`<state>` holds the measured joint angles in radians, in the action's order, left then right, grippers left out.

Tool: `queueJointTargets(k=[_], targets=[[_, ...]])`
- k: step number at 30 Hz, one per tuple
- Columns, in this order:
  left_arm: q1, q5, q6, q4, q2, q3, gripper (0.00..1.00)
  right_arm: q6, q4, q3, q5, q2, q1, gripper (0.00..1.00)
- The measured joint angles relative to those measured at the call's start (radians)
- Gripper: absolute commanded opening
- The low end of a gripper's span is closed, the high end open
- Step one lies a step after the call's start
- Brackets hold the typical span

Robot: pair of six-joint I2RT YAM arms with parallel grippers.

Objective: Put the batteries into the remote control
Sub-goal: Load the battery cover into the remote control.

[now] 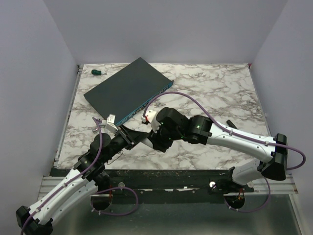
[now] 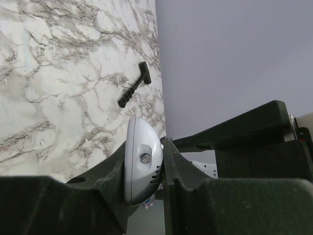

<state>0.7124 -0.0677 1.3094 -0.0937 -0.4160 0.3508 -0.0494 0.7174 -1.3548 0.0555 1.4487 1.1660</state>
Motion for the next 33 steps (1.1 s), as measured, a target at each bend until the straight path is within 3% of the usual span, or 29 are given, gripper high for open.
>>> queueJointTargets(k=[11,17,23,28,33], targets=[[0.0,0.0,0.002,0.002,0.004,-0.006,0.0,0.013,-0.048,0.0,-0.018,-0.007,0.0,0.73],[0.0,0.0,0.006,0.003,0.006,-0.008,0.0,-0.04,-0.187,0.078,-0.095,-0.105,0.0,0.83],[-0.001,-0.014,0.009,0.034,0.0,-0.017,0.0,-0.251,-0.357,0.304,-0.242,-0.299,0.0,0.89],[-0.005,-0.034,0.012,0.075,-0.008,-0.017,0.0,-0.575,-0.466,0.54,-0.406,-0.52,0.004,0.97],[-0.008,-0.048,0.013,0.1,-0.007,-0.017,0.0,-0.85,-0.631,0.793,-0.458,-0.743,0.004,0.97]])
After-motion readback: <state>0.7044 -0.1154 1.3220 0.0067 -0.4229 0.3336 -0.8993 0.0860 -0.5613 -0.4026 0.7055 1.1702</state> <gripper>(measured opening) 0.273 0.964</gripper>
